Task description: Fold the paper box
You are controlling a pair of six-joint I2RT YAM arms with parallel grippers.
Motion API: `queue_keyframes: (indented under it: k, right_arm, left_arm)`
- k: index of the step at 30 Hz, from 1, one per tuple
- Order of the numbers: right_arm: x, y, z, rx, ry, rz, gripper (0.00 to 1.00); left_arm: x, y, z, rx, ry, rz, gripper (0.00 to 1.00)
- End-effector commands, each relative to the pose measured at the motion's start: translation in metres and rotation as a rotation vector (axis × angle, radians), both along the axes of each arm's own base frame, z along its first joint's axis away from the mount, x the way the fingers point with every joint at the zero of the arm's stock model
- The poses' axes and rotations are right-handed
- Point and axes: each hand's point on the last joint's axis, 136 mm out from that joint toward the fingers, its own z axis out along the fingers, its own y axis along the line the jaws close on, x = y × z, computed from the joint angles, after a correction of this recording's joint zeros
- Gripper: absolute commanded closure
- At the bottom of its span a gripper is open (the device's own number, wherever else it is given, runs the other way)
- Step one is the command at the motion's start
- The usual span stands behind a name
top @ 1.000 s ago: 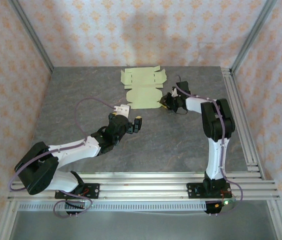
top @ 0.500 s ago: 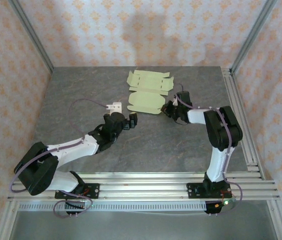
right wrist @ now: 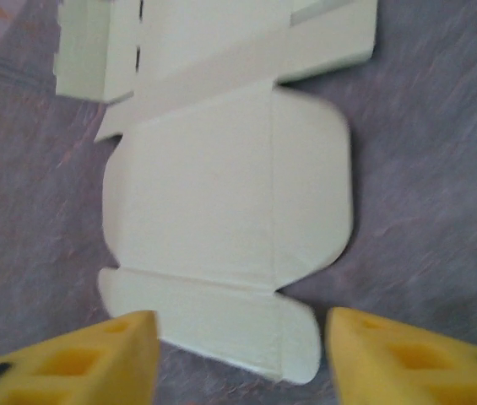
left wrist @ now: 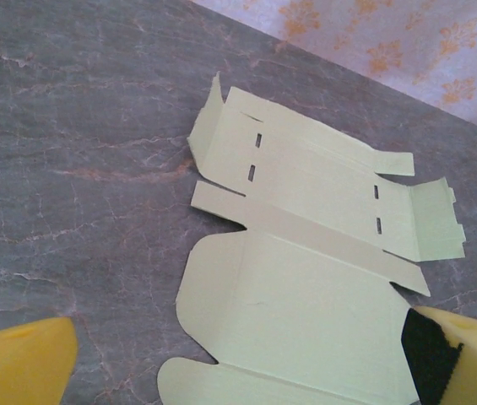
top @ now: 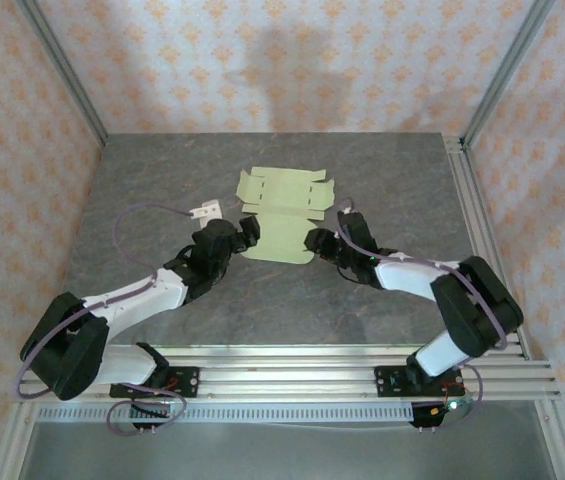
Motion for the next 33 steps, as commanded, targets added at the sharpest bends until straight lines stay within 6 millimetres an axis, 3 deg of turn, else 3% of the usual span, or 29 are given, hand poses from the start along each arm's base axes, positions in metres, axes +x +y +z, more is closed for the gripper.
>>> queue_keyframes:
  k: [1, 6, 12, 18, 23, 28, 33]
  right_arm:
    - [0.028, -0.039, 0.021, -0.141, -0.082, -0.094, 0.36]
    - [0.077, -0.063, 0.016, -0.088, 0.014, -0.097, 0.36]
    - [0.127, -0.064, -0.004, -0.063, 0.113, -0.053, 0.45]
    - [0.153, -0.051, -0.026, -0.058, 0.19, -0.003, 0.52]
    - [0.166, -0.043, -0.034, -0.012, 0.195, -0.013, 0.76]
    - [0.161, -0.046, -0.033, -0.01, 0.201, -0.031, 1.0]
    - [0.145, -0.054, -0.014, 0.067, 0.131, -0.173, 1.0]
  left_arm:
    - [0.005, -0.003, -0.001, -0.033, 0.008, 0.006, 0.0]
    - [0.005, -0.004, 0.0, -0.03, 0.009, -0.003, 0.0]
    - [-0.006, 0.006, -0.001, -0.013, 0.016, 0.014, 0.0]
    - [-0.012, 0.012, -0.004, 0.007, 0.03, 0.02, 0.0]
    - [-0.011, 0.012, -0.006, 0.004, 0.033, 0.025, 0.0]
    - [-0.011, 0.01, -0.008, 0.007, 0.043, 0.017, 0.0]
    - [-0.01, 0.009, -0.01, 0.003, 0.046, 0.018, 0.0]
